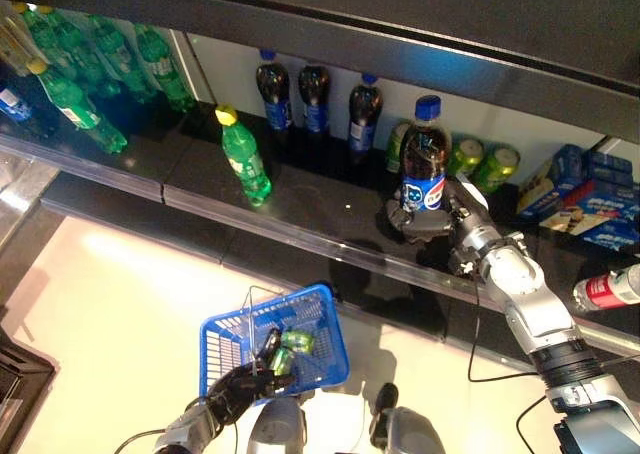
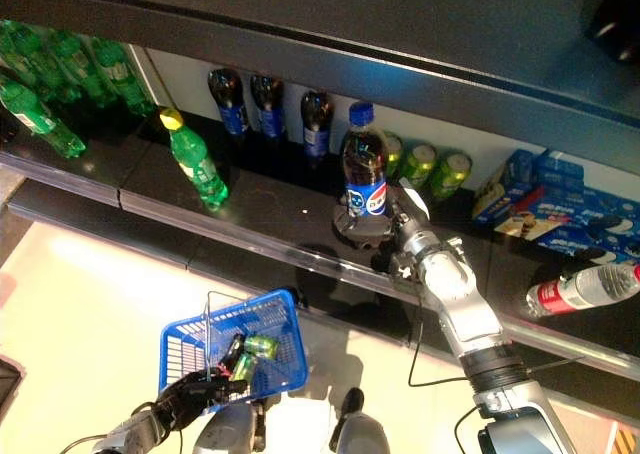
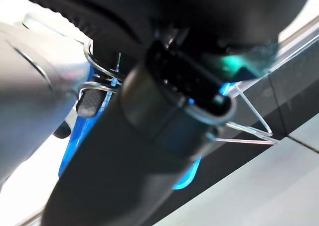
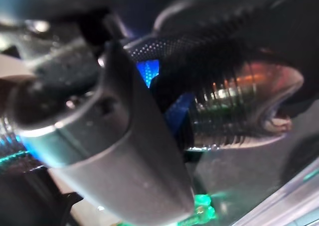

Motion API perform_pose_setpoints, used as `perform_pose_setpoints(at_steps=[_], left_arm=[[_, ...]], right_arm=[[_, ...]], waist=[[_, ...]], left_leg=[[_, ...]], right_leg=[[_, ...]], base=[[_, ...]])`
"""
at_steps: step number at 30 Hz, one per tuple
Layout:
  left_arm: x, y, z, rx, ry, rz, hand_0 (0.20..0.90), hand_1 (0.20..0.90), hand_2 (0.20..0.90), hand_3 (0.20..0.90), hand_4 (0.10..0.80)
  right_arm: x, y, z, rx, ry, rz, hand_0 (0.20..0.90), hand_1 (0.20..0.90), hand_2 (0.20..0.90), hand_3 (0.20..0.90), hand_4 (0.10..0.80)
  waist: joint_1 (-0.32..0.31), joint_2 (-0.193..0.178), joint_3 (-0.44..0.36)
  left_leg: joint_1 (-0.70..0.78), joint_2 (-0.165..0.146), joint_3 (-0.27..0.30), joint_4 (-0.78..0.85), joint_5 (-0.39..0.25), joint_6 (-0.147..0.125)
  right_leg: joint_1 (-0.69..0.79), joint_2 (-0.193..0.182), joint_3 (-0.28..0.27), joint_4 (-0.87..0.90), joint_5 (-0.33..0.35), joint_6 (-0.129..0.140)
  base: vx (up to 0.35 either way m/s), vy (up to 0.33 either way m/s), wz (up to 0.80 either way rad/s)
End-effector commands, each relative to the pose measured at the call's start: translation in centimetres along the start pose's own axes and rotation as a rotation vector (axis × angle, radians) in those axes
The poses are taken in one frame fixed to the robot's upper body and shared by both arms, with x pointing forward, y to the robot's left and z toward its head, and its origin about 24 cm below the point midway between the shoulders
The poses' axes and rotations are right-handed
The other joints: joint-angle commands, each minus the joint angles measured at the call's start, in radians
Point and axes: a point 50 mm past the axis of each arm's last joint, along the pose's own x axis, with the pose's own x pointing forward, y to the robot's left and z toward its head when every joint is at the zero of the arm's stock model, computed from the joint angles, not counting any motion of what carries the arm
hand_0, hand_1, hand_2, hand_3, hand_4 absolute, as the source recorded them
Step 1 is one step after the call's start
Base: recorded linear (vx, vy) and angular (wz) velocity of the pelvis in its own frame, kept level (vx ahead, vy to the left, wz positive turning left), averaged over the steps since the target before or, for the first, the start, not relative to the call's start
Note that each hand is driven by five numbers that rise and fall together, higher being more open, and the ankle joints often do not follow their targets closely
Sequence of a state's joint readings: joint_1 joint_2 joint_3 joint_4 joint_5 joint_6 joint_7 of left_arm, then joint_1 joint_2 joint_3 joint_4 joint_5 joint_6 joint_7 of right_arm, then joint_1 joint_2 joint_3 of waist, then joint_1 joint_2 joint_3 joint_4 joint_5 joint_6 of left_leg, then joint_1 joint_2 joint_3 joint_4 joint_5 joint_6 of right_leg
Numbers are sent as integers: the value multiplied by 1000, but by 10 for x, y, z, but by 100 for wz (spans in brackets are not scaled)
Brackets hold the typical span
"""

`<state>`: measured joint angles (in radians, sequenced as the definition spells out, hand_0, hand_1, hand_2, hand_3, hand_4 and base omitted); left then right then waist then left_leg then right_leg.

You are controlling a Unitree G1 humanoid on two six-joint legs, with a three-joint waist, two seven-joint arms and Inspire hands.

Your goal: Pick up the drink and place into the basket.

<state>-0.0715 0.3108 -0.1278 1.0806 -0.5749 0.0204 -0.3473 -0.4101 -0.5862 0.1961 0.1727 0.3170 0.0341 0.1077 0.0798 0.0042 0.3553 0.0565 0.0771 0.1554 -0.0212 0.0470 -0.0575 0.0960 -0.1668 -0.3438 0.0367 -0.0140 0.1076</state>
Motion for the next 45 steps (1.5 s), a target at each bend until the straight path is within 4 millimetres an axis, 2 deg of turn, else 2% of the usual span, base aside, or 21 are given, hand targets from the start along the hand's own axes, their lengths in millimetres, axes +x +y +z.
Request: perform_pose_setpoints(at_steps=[1, 11, 12, 17, 22, 23, 27, 31, 35, 45], left_arm=[[-10, 5, 0, 2, -90, -57, 300, 300, 300, 200, 100], [-9, -12, 34, -116, -307, -159, 300, 300, 300, 200, 100], [-10, -19, 42, -134, -369, -216, 300, 300, 300, 200, 100], [-14, -34, 61, -145, -476, -322, 300, 300, 300, 200, 100], [-26, -59, 95, -158, -620, -480, 300, 300, 300, 200, 100], [-26, -59, 95, -158, -619, -479, 300, 300, 300, 200, 100], [-42, -86, 121, -159, -715, -627, 300, 300, 300, 200, 100], [-54, -104, 135, -150, -763, -736, 300, 300, 300, 200, 100], [-73, -131, 150, -121, -814, -893, 300, 300, 300, 200, 100], [-110, -167, 167, -34, -891, -1149, 300, 300, 300, 200, 100]], right_arm=[[-6, -8, 69, 18, -397, 2, 300, 300, 300, 200, 100], [-18, 3, 57, 52, -390, 63, 300, 300, 300, 200, 100], [-20, 5, 54, 59, -385, 62, 300, 300, 300, 200, 100], [-22, 11, 47, 80, -375, 54, 300, 300, 300, 200, 100], [-21, 19, 46, 97, -384, 55, 300, 300, 300, 200, 100], [-21, 19, 46, 97, -384, 55, 300, 300, 300, 200, 100], [-20, 27, 46, 114, -390, 65, 300, 300, 300, 200, 100], [-20, 31, 46, 119, -395, 79, 300, 300, 300, 200, 100], [-21, 40, 43, 137, -391, 89, 300, 300, 300, 200, 100], [-24, 59, 42, 163, -390, 149, 300, 300, 300, 200, 100]], waist=[[22, -27, -247], [45, -28, -286], [56, -28, -290], [84, -30, -293], [118, -30, -299], [117, -30, -300], [142, -32, -307], [156, -35, -311], [169, -38, -316], [192, -43, -322]], left_leg=[[38, -30, 89, -47, -5, -13], [49, -33, 74, -64, -13, -9], [49, -36, 57, -64, -13, -5], [48, -43, 23, -66, -12, 6], [43, -55, -24, -66, -10, 20], [43, -55, -25, -66, -10, 20], [38, -64, -60, -66, -6, 32], [37, -72, -86, -66, -3, 38], [33, -81, -117, -66, 1, 44], [27, -90, -155, -66, 6, 46]], right_leg=[[0, -7, 19, -68, 72, -2], [23, -8, -12, -94, 74, 2], [27, -7, -18, -89, 69, 1], [36, -5, -36, -72, 56, -2], [47, -1, -46, -58, 45, -3], [47, -2, -46, -58, 45, -3], [52, 2, -51, -43, 36, -4], [58, 4, -53, -40, 36, -3], [65, 7, -53, -47, 42, 1], [75, 4, -66, -45, 50, 9]], base=[[-29, 5, 18], [-46, 22, 12], [-36, 23, 20], [-28, 20, 31], [-13, 24, 19], [-5, 16, 13], [-1, 28, 31], [17, 22, 17], [16, 14, 25], [22, 17, 14]])
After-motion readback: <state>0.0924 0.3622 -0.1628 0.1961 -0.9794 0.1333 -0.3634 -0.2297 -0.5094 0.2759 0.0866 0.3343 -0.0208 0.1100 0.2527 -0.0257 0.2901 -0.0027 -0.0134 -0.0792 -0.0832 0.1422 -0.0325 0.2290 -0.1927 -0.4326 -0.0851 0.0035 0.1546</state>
